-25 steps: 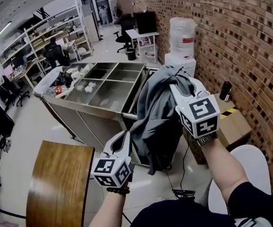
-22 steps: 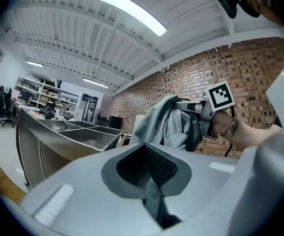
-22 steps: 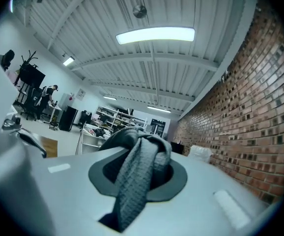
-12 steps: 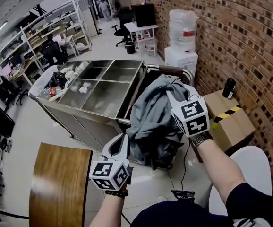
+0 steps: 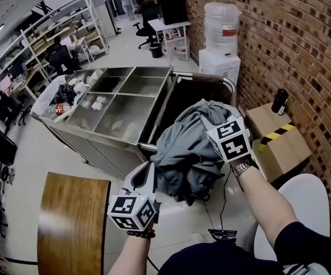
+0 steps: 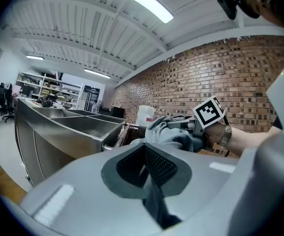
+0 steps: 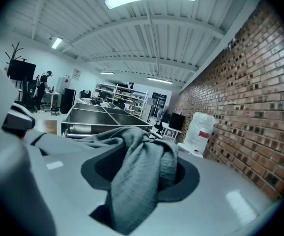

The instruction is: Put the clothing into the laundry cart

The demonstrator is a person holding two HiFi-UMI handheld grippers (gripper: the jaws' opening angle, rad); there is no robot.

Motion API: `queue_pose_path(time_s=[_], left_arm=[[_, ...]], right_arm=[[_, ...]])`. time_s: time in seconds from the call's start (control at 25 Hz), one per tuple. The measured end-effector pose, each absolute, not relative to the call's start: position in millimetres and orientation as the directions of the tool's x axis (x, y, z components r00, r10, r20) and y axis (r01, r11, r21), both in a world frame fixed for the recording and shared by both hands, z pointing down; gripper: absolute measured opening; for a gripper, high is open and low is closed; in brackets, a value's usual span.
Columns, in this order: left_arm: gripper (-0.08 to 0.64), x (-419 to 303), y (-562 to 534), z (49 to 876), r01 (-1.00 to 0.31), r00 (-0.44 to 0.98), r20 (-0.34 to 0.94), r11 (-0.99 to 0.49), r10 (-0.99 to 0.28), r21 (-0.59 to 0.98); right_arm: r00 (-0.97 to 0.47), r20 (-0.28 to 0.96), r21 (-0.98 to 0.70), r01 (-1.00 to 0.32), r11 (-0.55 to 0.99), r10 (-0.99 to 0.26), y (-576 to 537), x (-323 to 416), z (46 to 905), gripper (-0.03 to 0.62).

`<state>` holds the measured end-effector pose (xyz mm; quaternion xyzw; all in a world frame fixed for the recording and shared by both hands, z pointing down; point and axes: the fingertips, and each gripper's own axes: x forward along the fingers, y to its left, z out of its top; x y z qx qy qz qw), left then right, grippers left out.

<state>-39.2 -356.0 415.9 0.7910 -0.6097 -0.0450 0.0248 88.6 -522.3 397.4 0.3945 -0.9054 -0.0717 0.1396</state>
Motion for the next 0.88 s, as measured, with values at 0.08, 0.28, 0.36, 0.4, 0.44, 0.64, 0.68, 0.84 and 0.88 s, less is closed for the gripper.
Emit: queue_pose_path(time_s=[0.08,0.28,0.36,0.4,0.44,0.64,0.68,0.84,0.88], left_arm=[[0.002,-40,-357,417,-0.962,0.252,-0.039,-0.255,-0.967,0.098],[0.002,-43,-353,418,-0.961,0.253,-0.040,-0.256,-0.967,0.108],[0.002,-42,-350,416,-0.960,0.256,-0.044,-0.259,-0.966,0.109],[0.002,-41,-349,415,-0.959,0.258,-0.046,-0.262,-0.965,0.109],[0.002,-39,-348,413,-0.958,0.261,-0.048,-0.265,-0.964,0.110],[0.002,-23,-344,408,-0.951,0.283,-0.053,-0.287,-0.958,0.113],[0.002,-20,-343,407,-0.949,0.289,-0.055,-0.293,-0.956,0.112],[0.002,-9,-338,400,-0.944,0.305,-0.064,-0.311,-0.950,0.109],[0.002,-6,-336,399,-0.944,0.308,-0.066,-0.313,-0.949,0.107]], right_arm=[[-0.648,0.203,0.235,-0.696,0.679,-0.734,-524,90,399,0.211],[-0.641,0.239,0.219,-0.696,0.683,-0.730,-523,95,404,0.233],[-0.641,0.253,0.214,-0.694,0.688,-0.725,-520,97,405,0.235],[-0.641,0.264,0.209,-0.691,0.692,-0.721,-518,99,407,0.235],[-0.642,0.277,0.204,-0.688,0.697,-0.715,-516,102,408,0.235],[-0.634,0.311,0.191,-0.689,0.700,-0.708,-508,122,411,0.236],[-0.629,0.305,0.194,-0.694,0.694,-0.715,-506,126,408,0.236],[-0.626,0.283,0.203,-0.701,0.683,-0.727,-495,135,398,0.235],[-0.627,0.276,0.206,-0.702,0.682,-0.729,-491,137,395,0.236]])
